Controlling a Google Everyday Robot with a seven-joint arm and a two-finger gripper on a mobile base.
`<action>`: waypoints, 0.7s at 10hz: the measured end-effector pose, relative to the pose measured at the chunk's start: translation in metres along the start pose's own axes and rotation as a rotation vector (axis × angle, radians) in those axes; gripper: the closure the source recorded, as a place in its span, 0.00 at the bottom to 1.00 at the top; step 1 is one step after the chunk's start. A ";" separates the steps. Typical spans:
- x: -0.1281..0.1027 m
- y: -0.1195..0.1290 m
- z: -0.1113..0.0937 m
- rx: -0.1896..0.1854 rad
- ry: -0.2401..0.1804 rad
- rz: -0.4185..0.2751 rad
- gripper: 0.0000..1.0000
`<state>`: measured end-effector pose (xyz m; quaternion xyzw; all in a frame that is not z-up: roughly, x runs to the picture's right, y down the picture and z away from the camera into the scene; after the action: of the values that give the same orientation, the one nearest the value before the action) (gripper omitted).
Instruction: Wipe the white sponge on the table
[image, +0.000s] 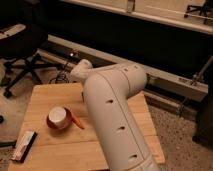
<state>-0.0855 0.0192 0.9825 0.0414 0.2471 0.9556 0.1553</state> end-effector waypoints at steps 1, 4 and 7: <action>-0.002 0.004 0.005 0.002 -0.005 0.009 0.80; -0.014 0.015 0.014 0.009 -0.003 0.055 0.80; -0.049 0.023 0.025 0.018 -0.023 0.132 0.80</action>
<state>-0.0416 -0.0039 1.0157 0.0699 0.2506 0.9610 0.0942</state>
